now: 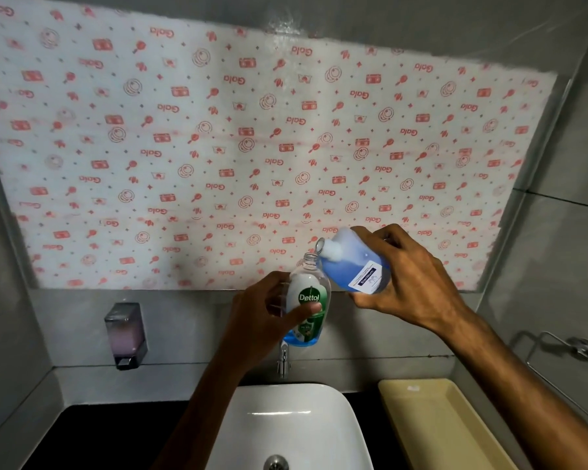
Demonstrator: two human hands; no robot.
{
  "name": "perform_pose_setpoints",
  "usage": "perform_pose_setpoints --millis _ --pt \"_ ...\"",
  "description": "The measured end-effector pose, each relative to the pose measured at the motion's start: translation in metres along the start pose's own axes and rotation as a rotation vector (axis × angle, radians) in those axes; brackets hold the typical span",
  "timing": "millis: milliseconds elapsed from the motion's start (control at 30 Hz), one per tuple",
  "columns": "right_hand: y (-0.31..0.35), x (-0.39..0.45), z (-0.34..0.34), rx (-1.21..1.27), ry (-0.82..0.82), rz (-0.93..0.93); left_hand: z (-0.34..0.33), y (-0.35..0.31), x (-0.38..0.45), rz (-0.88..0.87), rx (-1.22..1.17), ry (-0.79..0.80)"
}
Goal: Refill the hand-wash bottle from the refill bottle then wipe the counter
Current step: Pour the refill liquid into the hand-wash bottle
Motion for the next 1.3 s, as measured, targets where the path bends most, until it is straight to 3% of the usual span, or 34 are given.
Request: perform_pose_setpoints --millis 1300 --pt "0.011 -0.008 0.016 -0.174 0.059 0.063 0.0 0.002 -0.015 -0.042 0.062 -0.03"
Point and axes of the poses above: each hand's wrist, its own x-axis towards the middle knuckle, its own z-axis out of the back of the hand, y = z × x, the point moved 3 cm from there along x, towards the middle knuckle, and after that the axes turned 8 degrees about -y, right-handed, at the moved point
